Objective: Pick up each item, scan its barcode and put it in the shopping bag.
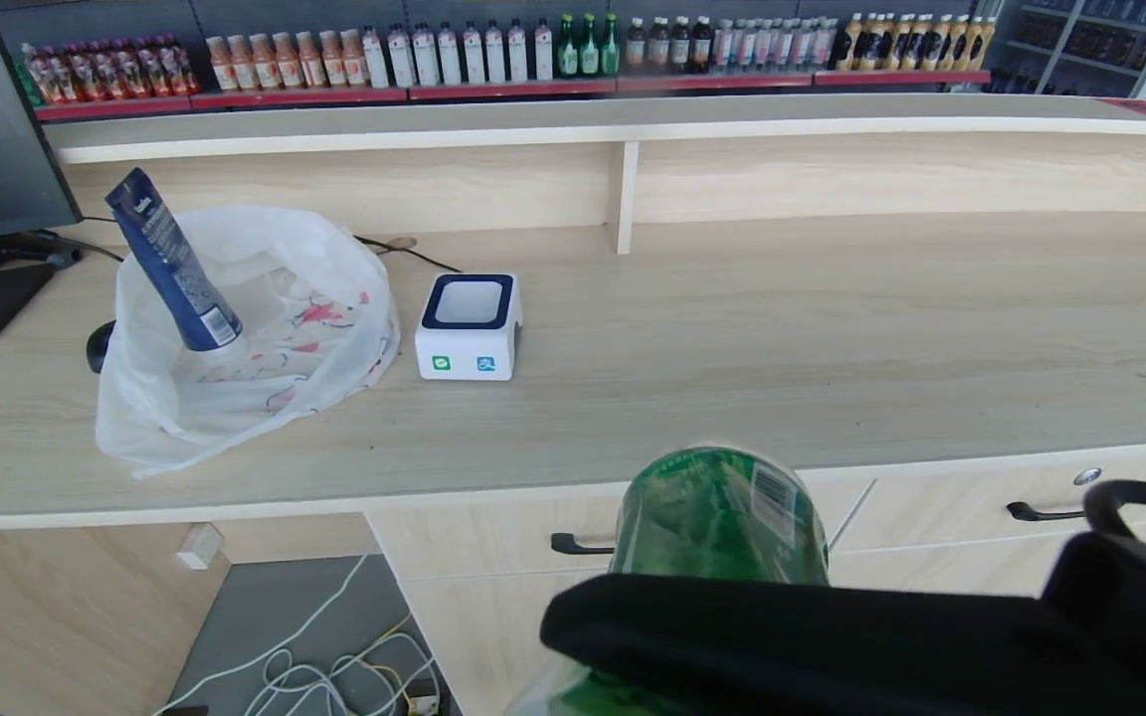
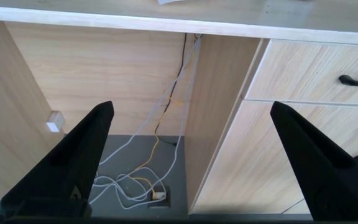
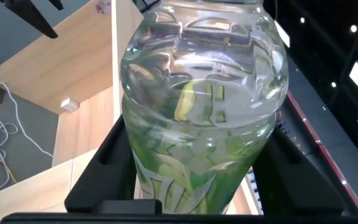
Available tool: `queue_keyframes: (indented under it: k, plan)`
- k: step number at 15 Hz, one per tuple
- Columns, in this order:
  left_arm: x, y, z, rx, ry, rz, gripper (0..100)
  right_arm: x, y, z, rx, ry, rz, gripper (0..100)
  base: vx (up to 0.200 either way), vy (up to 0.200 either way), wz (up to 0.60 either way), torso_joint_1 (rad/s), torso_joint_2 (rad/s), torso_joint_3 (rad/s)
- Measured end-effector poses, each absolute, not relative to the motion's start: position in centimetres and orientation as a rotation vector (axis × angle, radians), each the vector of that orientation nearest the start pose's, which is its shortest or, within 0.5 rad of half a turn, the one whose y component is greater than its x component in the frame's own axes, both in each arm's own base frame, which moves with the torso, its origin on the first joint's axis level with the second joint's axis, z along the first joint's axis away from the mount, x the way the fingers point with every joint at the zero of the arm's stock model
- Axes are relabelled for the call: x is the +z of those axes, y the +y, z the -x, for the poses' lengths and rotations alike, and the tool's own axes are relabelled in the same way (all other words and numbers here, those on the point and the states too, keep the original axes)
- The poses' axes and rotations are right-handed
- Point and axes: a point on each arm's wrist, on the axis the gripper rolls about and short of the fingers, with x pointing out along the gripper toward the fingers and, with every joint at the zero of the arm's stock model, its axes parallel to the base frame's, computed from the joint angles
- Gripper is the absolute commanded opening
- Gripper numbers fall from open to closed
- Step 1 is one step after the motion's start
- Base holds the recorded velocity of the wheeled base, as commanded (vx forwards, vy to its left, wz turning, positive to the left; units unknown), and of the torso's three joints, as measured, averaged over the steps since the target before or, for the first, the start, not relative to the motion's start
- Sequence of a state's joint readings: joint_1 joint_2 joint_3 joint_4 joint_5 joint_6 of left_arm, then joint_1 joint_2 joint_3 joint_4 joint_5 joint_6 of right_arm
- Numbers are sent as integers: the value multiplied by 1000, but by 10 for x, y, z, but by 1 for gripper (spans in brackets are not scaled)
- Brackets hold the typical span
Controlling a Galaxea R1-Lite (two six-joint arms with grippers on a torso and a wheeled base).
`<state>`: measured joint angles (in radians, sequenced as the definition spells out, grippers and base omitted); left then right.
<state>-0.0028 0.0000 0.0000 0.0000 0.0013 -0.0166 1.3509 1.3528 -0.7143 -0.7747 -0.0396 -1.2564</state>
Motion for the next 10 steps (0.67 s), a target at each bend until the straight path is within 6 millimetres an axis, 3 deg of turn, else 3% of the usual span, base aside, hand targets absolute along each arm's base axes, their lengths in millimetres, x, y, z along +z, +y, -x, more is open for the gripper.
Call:
queue_keyframes:
  k: [10]
  plan:
    - [75, 0, 23, -1, 0, 17, 100, 255, 207, -48, 996, -860, 1017, 0, 0, 0, 0, 0, 0, 0]
